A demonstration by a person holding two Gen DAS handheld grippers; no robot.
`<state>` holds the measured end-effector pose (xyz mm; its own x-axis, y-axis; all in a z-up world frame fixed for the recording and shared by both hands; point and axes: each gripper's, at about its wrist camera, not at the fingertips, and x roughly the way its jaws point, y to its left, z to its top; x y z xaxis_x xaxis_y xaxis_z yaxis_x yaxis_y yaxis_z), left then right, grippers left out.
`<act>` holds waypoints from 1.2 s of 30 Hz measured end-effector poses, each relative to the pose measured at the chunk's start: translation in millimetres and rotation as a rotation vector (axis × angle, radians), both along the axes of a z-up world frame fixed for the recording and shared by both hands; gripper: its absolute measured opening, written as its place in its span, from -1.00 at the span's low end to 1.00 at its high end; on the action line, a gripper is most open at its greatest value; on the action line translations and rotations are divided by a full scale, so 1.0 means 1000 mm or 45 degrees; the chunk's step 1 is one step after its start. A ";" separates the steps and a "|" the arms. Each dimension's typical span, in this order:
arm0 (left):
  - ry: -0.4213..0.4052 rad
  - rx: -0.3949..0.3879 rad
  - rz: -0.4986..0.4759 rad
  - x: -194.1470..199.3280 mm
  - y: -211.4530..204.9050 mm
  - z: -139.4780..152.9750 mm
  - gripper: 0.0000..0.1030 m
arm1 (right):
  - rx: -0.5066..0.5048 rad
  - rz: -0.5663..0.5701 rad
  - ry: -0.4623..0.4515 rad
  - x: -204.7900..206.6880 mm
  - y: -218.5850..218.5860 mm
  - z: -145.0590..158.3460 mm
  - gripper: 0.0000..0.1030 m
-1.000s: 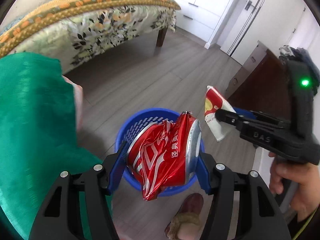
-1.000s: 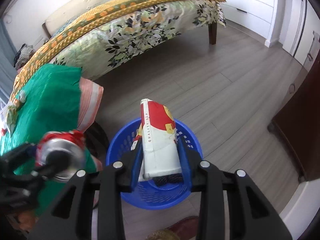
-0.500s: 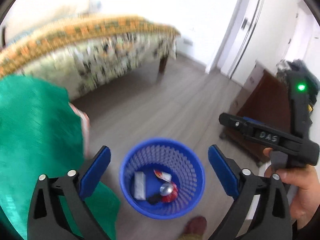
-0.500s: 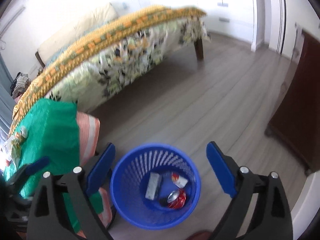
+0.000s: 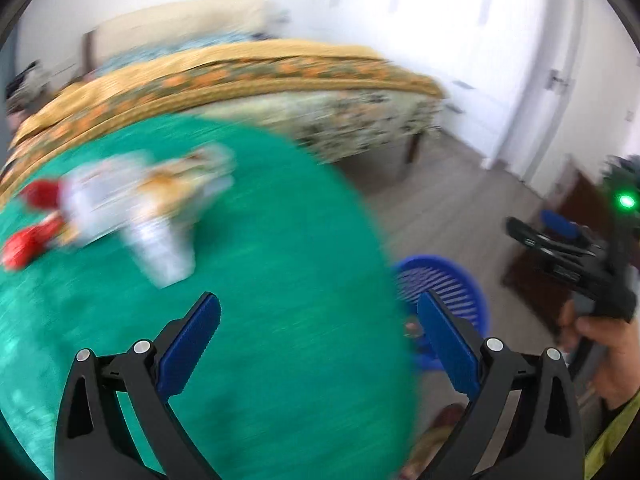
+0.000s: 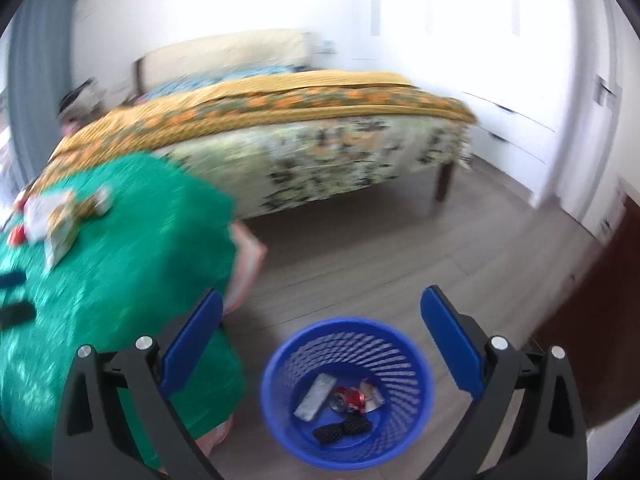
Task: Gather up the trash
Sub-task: 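Move both tools back over the table toward the red wrappers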
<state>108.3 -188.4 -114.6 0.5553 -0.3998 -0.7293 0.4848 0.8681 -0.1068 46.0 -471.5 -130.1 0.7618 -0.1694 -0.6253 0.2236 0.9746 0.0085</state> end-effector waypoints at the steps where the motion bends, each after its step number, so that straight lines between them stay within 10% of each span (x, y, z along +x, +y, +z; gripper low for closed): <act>1: 0.014 0.021 0.046 0.003 0.021 -0.002 0.90 | 0.014 0.044 0.011 0.002 0.014 -0.002 0.87; 16: 0.044 0.181 0.377 0.043 0.223 -0.020 0.89 | 0.108 0.545 0.174 0.042 0.243 0.000 0.88; 36: 0.110 0.204 0.343 0.055 0.231 -0.041 0.90 | -0.003 0.540 0.311 0.093 0.308 -0.036 0.89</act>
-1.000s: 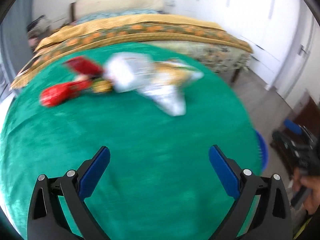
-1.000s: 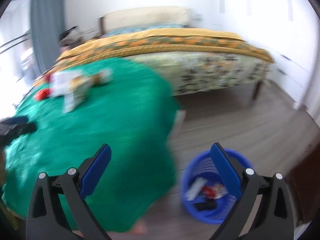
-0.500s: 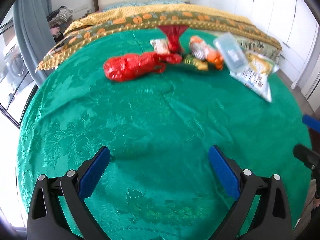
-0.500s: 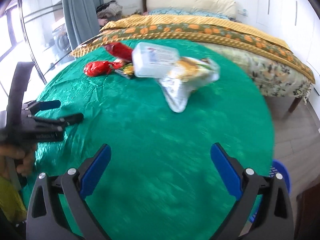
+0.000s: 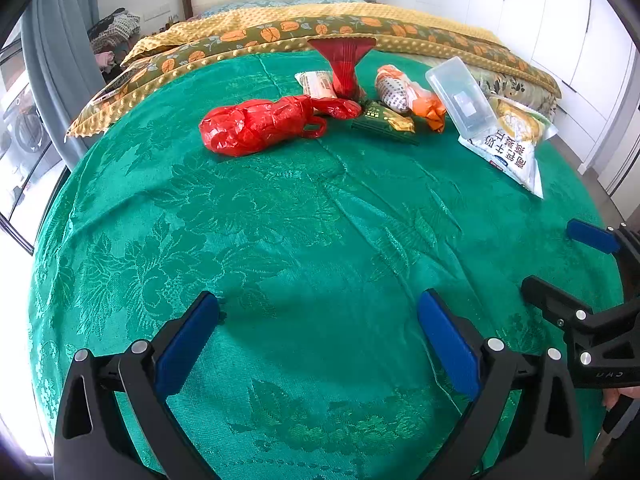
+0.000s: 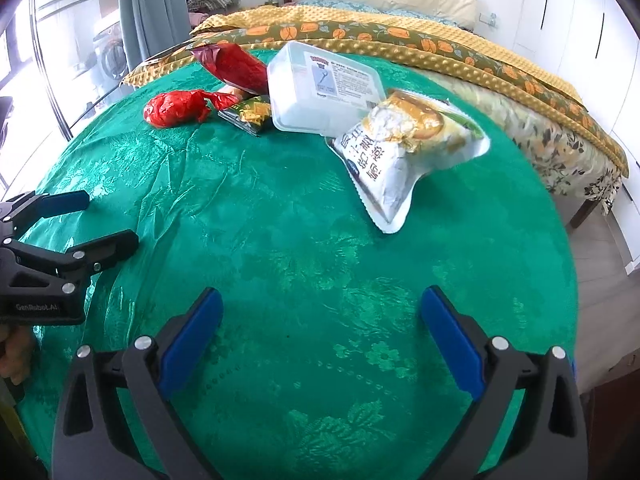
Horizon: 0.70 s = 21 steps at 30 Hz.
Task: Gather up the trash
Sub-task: 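Move both tools back over the table toward the red wrappers, then grasp the red plastic bag with the left tool while the right tool grasps the white-gold snack bag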
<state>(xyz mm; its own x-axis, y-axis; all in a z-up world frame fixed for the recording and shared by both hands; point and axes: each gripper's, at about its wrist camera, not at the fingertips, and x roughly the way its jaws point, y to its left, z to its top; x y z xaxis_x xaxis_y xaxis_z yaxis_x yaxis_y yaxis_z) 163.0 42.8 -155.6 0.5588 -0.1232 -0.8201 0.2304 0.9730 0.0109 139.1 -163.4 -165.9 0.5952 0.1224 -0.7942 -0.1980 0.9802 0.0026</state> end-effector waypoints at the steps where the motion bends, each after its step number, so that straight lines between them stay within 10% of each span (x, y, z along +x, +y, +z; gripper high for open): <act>1: 0.000 -0.001 0.000 0.000 0.000 0.000 0.90 | 0.005 -0.002 0.004 0.000 -0.001 0.000 0.91; 12: 0.016 -0.053 -0.088 0.002 0.007 0.003 0.90 | 0.036 -0.006 0.017 0.001 -0.003 -0.002 0.91; 21: -0.100 -0.182 -0.205 0.081 0.061 0.045 0.90 | 0.038 -0.006 0.017 0.001 -0.003 -0.002 0.91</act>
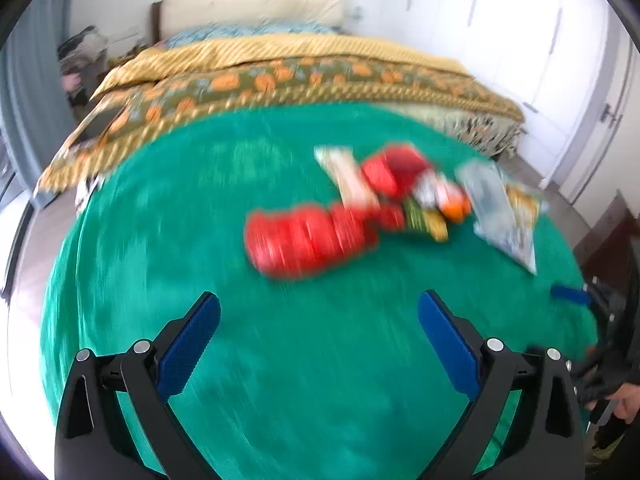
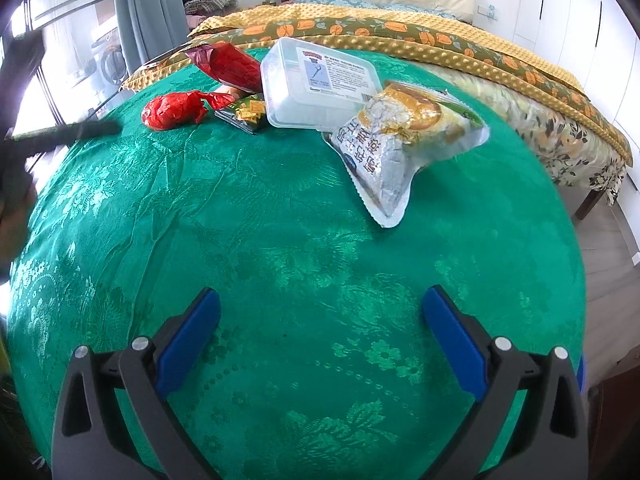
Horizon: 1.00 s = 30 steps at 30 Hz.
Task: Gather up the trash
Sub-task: 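Grasp the red plastic bag with the left tool while the right tool grasps the white-gold snack bag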
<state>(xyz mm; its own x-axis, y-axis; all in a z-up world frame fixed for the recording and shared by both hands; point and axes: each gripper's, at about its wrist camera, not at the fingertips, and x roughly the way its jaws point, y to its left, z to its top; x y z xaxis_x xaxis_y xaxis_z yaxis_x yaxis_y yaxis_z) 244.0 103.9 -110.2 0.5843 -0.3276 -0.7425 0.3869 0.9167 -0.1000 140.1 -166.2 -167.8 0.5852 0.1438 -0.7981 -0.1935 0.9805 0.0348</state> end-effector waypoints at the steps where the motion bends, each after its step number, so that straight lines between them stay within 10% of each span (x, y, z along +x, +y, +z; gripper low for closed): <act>1: -0.001 -0.008 -0.035 0.013 0.001 0.002 0.90 | -0.001 0.000 0.000 0.000 0.000 0.000 0.91; 10: 0.040 0.195 -0.336 0.068 -0.037 -0.033 0.90 | 0.000 -0.001 0.000 0.000 0.000 0.000 0.91; 16: 0.083 0.086 -0.581 0.025 -0.037 -0.021 0.89 | -0.001 -0.001 -0.001 0.000 0.001 0.000 0.91; 30: 0.034 0.230 -0.311 0.066 -0.068 -0.047 0.87 | 0.008 -0.001 0.000 0.000 -0.002 -0.001 0.91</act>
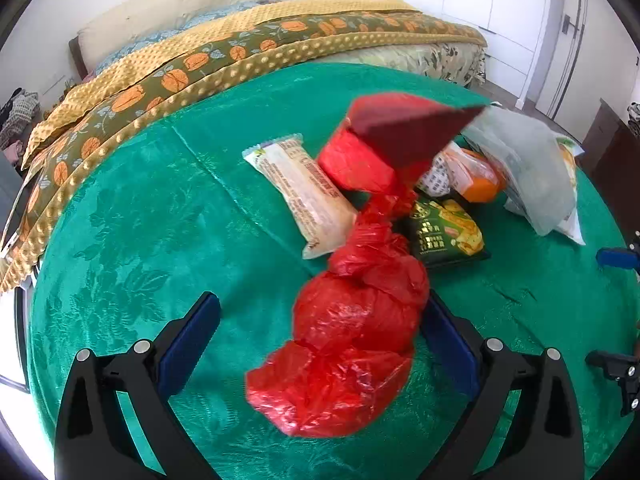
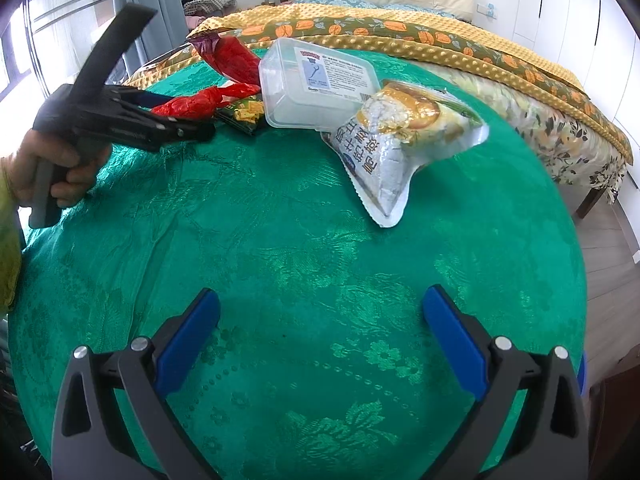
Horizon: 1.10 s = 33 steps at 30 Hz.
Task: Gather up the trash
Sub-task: 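Grasp the red plastic bag with the left tool while the right tool grasps the white-gold snack bag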
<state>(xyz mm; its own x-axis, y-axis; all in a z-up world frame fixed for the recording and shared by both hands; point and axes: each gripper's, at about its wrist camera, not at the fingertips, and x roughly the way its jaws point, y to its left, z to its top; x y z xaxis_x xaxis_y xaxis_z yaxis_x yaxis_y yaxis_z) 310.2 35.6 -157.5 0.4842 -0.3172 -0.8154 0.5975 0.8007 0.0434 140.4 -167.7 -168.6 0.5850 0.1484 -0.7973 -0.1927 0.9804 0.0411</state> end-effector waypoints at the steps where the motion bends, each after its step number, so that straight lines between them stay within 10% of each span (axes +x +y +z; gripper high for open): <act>1: 0.003 -0.025 -0.007 -0.003 0.002 0.001 0.78 | 0.001 0.000 0.000 0.000 0.000 0.000 0.91; 3: 0.031 -0.082 -0.017 -0.010 0.005 0.003 0.11 | 0.005 0.000 0.001 0.000 -0.001 0.000 0.91; 6: 0.038 -0.085 0.040 -0.024 0.009 0.007 -0.12 | 0.024 0.002 0.001 0.000 -0.003 0.000 0.91; 16: 0.085 -0.204 0.427 -0.134 0.046 0.018 -0.10 | 0.118 -0.051 0.023 0.058 -0.027 0.013 0.84; 21: 0.070 -0.202 0.498 -0.149 0.047 0.010 -0.01 | 0.047 -0.083 -0.019 0.078 -0.019 0.013 -0.38; 33: 0.046 -0.238 0.505 -0.154 0.049 0.009 0.39 | 0.120 0.585 0.284 0.009 -0.029 0.036 -0.59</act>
